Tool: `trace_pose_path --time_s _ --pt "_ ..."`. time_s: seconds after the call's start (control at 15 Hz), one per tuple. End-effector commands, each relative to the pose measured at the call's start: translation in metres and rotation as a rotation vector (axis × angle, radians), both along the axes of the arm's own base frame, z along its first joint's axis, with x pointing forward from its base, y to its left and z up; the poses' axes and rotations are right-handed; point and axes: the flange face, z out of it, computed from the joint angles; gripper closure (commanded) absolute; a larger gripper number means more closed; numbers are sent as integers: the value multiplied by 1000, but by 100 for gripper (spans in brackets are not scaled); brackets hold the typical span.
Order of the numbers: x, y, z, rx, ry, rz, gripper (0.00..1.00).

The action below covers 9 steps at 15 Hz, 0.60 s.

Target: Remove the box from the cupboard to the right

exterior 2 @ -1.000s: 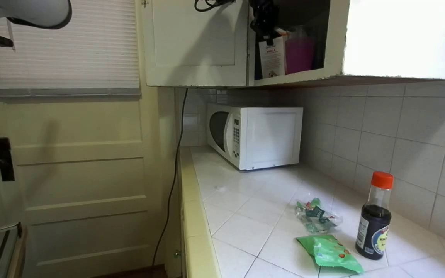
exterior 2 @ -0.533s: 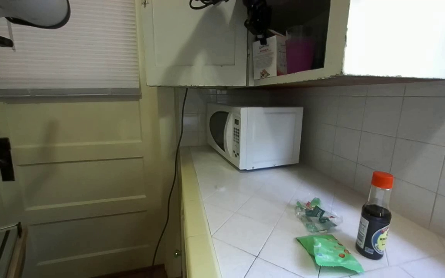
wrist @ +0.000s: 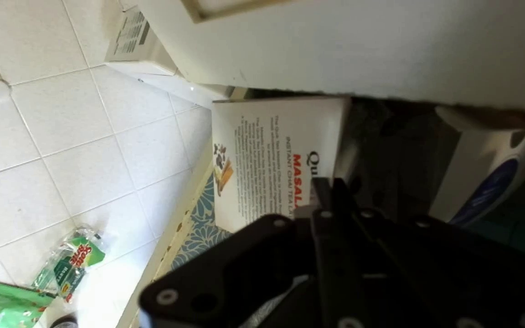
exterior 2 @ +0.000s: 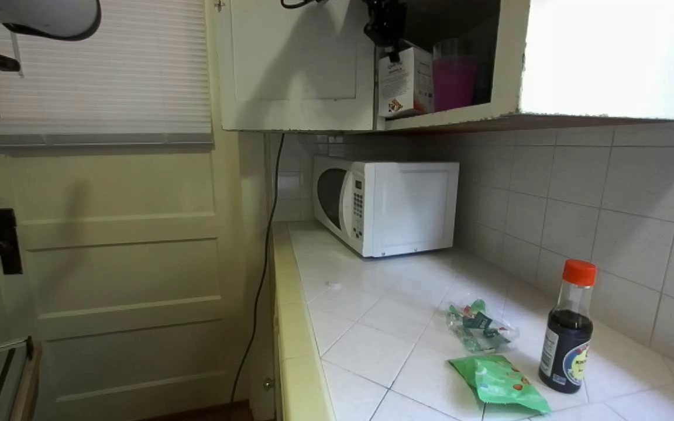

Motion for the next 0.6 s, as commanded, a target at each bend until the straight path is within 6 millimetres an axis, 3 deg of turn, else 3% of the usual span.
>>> trace_pose_path --time_s 0.0,0.2,0.53 --pt "-18 2 13 17 8 -12 99" --pt "-37 -1 22 18 2 -6 99" --pt "-69 -12 17 36 38 -23 99"
